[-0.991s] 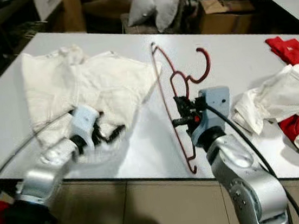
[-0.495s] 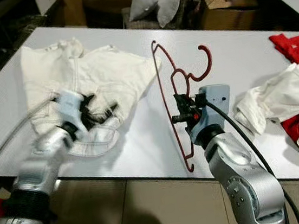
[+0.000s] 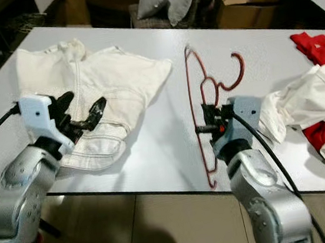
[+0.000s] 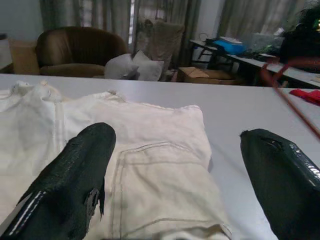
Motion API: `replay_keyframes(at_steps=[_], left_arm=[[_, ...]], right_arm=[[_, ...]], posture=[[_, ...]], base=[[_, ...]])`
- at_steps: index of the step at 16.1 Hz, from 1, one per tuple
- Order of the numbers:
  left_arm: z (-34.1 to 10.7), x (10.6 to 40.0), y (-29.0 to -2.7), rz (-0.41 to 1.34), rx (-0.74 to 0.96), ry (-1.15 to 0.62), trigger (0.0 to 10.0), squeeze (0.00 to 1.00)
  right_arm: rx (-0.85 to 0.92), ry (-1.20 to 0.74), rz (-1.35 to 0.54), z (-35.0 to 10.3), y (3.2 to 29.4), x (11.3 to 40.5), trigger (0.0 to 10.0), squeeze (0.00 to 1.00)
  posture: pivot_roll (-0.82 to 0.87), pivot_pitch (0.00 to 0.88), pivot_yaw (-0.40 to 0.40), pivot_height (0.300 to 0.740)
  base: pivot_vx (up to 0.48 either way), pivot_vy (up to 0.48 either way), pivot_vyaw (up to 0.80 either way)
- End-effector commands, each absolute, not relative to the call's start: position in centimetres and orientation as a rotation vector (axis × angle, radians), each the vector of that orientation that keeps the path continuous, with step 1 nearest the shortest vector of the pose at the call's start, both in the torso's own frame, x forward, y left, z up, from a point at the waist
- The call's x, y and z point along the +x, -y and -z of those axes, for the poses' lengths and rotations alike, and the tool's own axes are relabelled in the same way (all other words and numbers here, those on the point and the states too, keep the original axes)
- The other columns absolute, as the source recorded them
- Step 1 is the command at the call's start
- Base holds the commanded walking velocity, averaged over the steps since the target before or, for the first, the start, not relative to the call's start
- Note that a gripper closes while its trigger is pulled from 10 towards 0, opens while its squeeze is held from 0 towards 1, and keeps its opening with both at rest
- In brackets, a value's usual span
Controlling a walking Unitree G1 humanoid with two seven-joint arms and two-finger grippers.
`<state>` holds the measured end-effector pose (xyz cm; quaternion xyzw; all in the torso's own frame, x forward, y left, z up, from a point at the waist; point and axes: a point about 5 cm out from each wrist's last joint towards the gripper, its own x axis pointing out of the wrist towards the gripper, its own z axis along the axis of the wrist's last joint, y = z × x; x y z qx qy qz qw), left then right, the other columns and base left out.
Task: Hang hanger
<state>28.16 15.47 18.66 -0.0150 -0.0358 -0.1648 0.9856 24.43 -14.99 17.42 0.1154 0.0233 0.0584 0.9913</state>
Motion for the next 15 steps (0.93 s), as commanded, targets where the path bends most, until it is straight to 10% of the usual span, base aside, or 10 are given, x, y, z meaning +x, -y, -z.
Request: replay_keyframes(at_steps=[1, 7, 15], left_arm=[[-18.5, 27.8, -15.1, 0.314, -0.015, 0.054, 10.0, 0.76], [-19.1, 27.1, -13.5, 0.360, 0.002, 0.050, 10.0, 0.74], [-19.1, 27.0, -13.1, 0.382, 0.028, 0.038, 10.0, 0.74]], right_arm=[[0.231, 0.007, -0.118, -18.3, 14.9, 24.3, 10.0, 0.00], [0.226, 0.029, -0.047, -18.4, 15.0, 24.5, 10.0, 0.00], [0.164, 0.058, 0.001, -18.4, 15.0, 24.3, 10.0, 0.00]], posture=[[0.04, 0.092, -0.053, 0.740], [0.04, 0.095, -0.045, 0.740], [0.03, 0.091, -0.029, 0.740]], base=[[0.000, 0.000, 0.00], [0.000, 0.000, 0.00], [0.000, -0.472, 0.00]])
